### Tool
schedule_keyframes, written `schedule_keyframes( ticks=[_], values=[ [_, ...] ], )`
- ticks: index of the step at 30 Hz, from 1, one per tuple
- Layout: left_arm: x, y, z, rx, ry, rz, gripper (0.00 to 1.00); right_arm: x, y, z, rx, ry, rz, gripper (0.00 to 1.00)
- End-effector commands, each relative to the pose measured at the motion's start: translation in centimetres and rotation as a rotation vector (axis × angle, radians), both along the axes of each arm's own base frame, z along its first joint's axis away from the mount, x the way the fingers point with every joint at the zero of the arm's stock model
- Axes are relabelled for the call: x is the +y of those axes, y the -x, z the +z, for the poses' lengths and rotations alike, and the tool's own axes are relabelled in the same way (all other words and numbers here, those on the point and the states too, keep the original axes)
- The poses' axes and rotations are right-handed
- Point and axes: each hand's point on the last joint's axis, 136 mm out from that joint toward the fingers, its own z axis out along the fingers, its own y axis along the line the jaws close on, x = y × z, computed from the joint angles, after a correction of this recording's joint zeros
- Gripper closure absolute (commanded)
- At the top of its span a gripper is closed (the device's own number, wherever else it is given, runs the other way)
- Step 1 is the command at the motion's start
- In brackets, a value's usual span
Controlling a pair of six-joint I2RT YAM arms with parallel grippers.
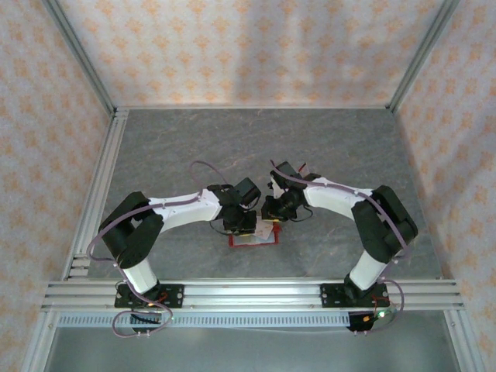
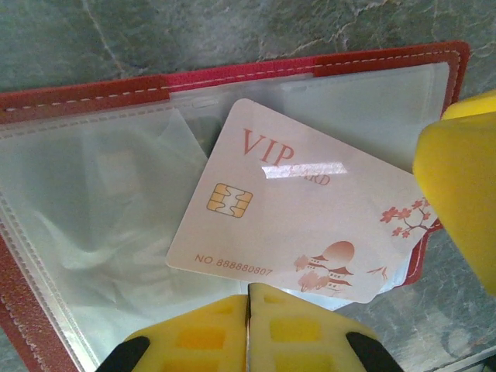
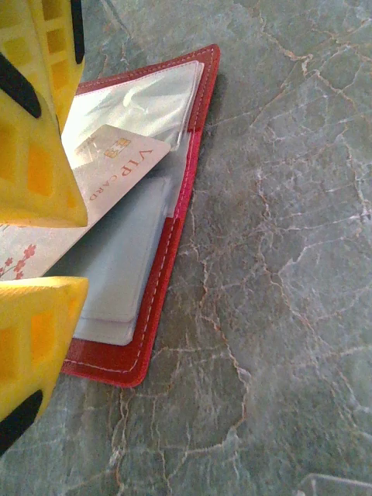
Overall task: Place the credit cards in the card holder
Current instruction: Pick up the credit card from the card holder.
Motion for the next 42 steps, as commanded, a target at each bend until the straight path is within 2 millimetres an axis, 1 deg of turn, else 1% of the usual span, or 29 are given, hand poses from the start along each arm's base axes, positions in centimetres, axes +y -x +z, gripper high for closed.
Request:
schedule_keyframes(
  ticks=[1,14,23,32,35,42],
  values=[
    [0.2,0.6,-0.6,0.012,-0.025,-0.008,0.91,0.2,-0.2,0.1,-0.002,-0.002,0.017,0.76],
    [-0.2,0.0,-1.4,0.009,-0.043,-0.01,0.91,-0.2,1.4,-1.0,0.04,0.014,0.033,0.75],
    [-0.5,-0.8,-0.9,-0.016,-0.052,-0.001,0.91,-0.3,2.7,-1.6,0.072,0.011,0.051,0.74],
    [-0.9,-1.4,-1.0,-0.02,-0.06,-0.007,0.92,-0.7,4.0,-0.7,0.064,-0.006,0.053,0.69],
    [-0.9,-1.4,-1.2,-0.016,-0.064,-0.009,0.92,-0.5,4.0,-0.6,0.058,-0.022,0.056,0.66],
    [-0.1,-0.8,-2.0,0.0,-0.088,-0.012,0.92,0.8,3.3,-0.6,0.07,-0.091,0.055,0.64]
  ],
)
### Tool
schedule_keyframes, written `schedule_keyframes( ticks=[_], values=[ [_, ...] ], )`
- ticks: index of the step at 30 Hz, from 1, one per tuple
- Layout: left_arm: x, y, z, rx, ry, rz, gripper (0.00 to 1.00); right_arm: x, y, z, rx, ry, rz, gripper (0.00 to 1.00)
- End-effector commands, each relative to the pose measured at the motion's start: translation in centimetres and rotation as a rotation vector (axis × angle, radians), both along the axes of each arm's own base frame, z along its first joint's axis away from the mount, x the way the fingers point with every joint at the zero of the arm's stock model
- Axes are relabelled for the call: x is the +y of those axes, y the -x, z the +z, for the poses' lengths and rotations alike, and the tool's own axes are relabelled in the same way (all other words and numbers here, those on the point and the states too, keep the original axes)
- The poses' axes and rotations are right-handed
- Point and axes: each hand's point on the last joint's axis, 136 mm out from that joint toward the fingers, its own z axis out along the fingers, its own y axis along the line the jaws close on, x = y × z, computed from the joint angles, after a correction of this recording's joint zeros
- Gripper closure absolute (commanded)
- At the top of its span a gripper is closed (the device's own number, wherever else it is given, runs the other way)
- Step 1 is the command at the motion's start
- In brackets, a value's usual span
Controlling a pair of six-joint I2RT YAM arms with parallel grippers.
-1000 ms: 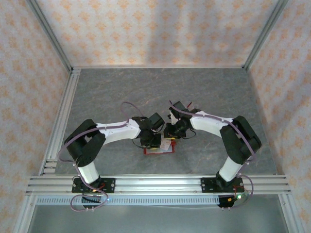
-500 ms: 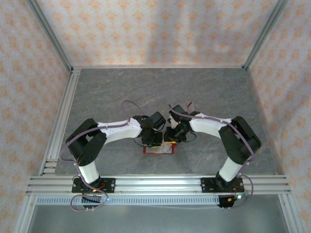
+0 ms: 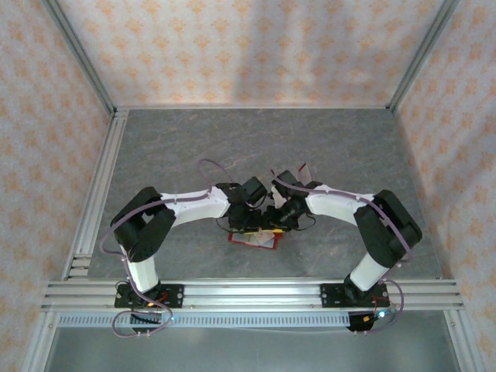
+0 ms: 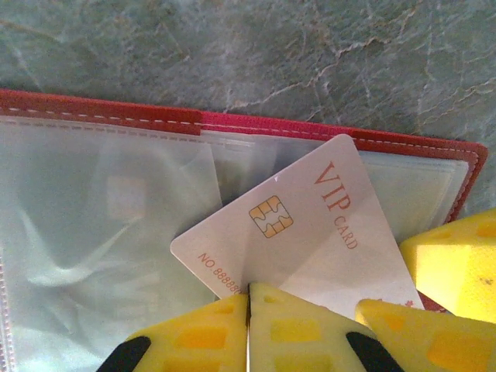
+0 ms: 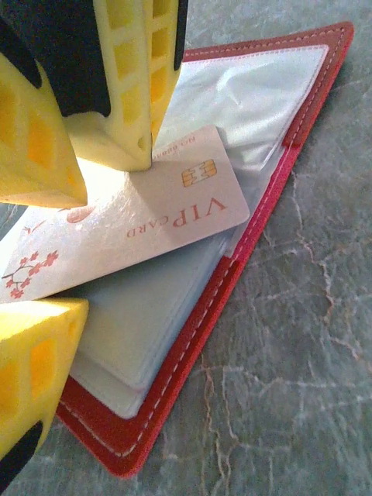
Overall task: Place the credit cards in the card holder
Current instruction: Pick up the credit card from the card holder.
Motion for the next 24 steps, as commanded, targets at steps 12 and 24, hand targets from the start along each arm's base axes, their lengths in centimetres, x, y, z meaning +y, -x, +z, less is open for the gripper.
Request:
schedule_keyframes(
  ticks=[12,24],
  values=[
    [2.5,1.8,-2.8,0.033,-0.088,0.001,0.92,1.9,-0.3,0.2,0.043,-0.122,0.013,0.65],
    [3.3,2.4,-3.3,0.04,-0.107,-0.003,0.93,-0.4,-1.2,-1.0,0.012,-0.014,-0.026,0.65]
  ],
)
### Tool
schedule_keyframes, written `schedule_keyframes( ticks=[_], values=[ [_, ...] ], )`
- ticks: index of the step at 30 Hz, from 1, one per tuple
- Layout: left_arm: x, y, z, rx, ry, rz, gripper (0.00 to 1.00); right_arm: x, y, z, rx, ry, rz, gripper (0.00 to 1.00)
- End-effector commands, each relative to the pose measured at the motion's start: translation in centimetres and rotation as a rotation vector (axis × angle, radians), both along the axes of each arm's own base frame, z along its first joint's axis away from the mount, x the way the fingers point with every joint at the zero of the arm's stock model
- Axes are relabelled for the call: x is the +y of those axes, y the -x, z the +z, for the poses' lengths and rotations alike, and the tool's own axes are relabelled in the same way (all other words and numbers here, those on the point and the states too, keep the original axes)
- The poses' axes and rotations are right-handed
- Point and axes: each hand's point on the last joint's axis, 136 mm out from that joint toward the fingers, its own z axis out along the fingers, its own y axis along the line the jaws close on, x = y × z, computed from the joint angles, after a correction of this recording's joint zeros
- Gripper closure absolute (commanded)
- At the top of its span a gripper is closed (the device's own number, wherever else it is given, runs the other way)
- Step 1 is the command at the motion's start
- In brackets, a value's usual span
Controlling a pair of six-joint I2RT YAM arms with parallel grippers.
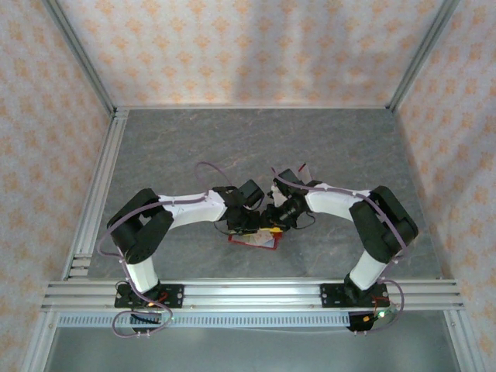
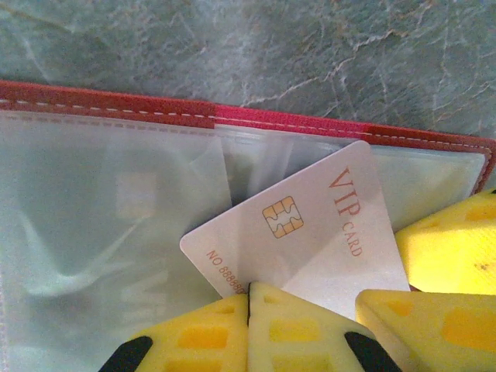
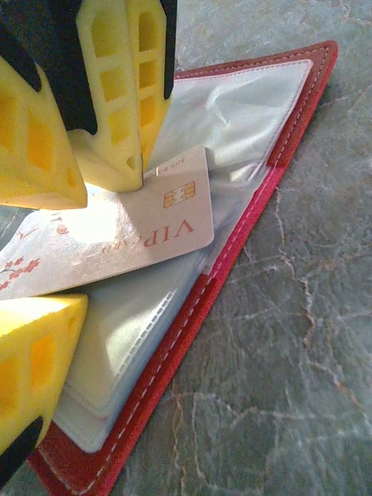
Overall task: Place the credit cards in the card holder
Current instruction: Pick up the credit card from the card holder.
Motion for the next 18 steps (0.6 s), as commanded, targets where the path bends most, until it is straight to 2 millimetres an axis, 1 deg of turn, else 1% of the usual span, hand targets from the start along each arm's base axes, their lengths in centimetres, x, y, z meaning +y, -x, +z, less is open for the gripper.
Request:
schedule_keyframes(
  ticks=[1,6,11,15,18],
  values=[
    [3.0,2.1,-2.5,0.061,-0.127,-0.002,0.93,-1.0,-0.8,-0.7,-0.036,0.052,-0.02,0.66],
    [3.2,2.4,-2.8,0.066,-0.133,-0.004,0.93,-1.3,-0.7,-1.5,-0.019,0.077,-0.03,0.66],
    [3.1,2.4,-3.0,0.069,-0.127,-0.004,0.93,-1.0,-0.6,-2.1,-0.007,0.079,-0.016,0.66],
    [2.9,2.4,-3.3,0.078,-0.118,-0.007,0.93,0.0,-0.7,-1.9,-0.002,0.043,-0.011,0.66],
    [2.7,2.4,-3.4,0.081,-0.112,-0.006,0.93,1.0,-1.4,-1.1,-0.013,-0.008,-0.021,0.66]
  ],
)
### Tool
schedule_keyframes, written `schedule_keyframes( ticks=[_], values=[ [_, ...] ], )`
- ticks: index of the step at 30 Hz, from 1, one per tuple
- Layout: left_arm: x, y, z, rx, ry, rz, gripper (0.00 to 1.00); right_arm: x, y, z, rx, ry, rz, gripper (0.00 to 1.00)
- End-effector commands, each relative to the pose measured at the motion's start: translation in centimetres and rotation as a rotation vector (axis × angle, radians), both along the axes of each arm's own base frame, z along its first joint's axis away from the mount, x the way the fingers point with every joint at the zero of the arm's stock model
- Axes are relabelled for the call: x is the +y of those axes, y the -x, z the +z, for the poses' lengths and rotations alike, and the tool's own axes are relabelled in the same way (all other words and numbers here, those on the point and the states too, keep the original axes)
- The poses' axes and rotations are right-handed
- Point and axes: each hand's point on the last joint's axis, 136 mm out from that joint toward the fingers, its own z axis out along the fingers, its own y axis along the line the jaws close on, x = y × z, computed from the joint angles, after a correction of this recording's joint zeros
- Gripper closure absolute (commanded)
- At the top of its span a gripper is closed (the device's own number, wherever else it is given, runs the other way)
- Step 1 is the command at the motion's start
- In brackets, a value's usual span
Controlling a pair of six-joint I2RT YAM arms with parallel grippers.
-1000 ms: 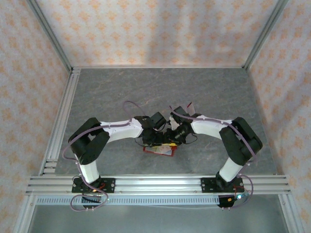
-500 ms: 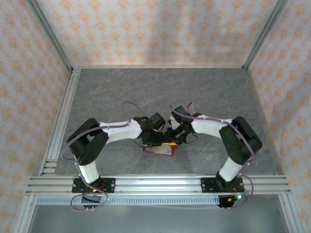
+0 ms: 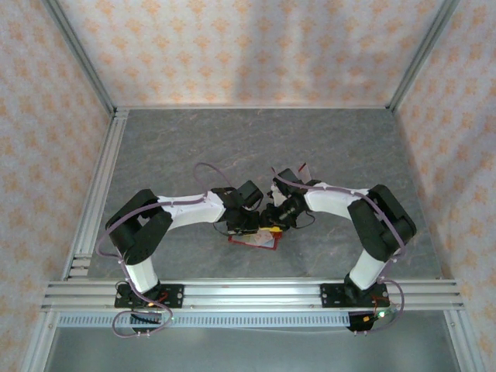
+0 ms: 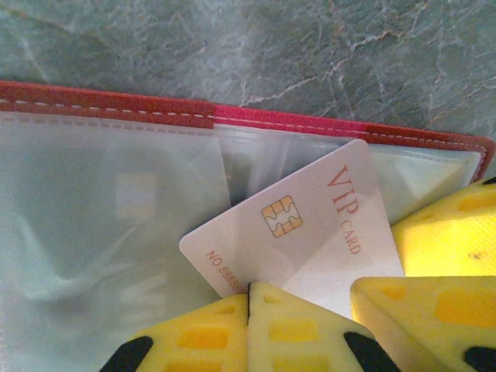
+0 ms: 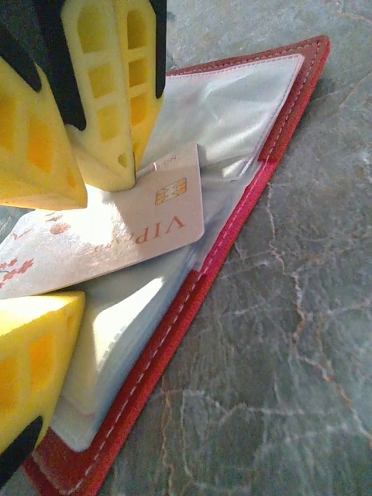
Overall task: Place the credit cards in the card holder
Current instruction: Pick up the credit card from the card holder.
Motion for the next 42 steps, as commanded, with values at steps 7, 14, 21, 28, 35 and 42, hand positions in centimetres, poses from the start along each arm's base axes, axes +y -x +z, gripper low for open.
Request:
schedule_keyframes(
  ticks=[7,14,21,28,35,42],
  values=[
    [2.6,2.6,-3.9,0.106,-0.118,-0.005,0.93,2.1,-2.2,0.4,-0.035,-0.08,-0.038,0.71],
    [2.7,2.7,-3.7,0.102,-0.118,-0.001,0.93,1.7,-1.8,0.3,-0.027,-0.081,-0.043,0.85],
    [2.5,2.3,-2.5,0.079,-0.103,-0.003,0.93,1.4,-1.8,1.0,-0.043,-0.089,-0.049,1.0],
    [2.0,1.6,0.3,0.038,-0.061,-0.001,0.9,1.1,-1.5,2.0,-0.057,-0.088,-0.042,1.0],
    [2.8,0.7,3.2,-0.002,-0.015,0.035,0.86,0.1,-1.0,2.6,-0.081,-0.055,-0.038,1.0],
    [5.3,-0.8,4.6,-0.027,-0.022,0.076,0.82,-0.7,-1.0,3.7,-0.126,-0.035,-0.062,1.0]
  ],
)
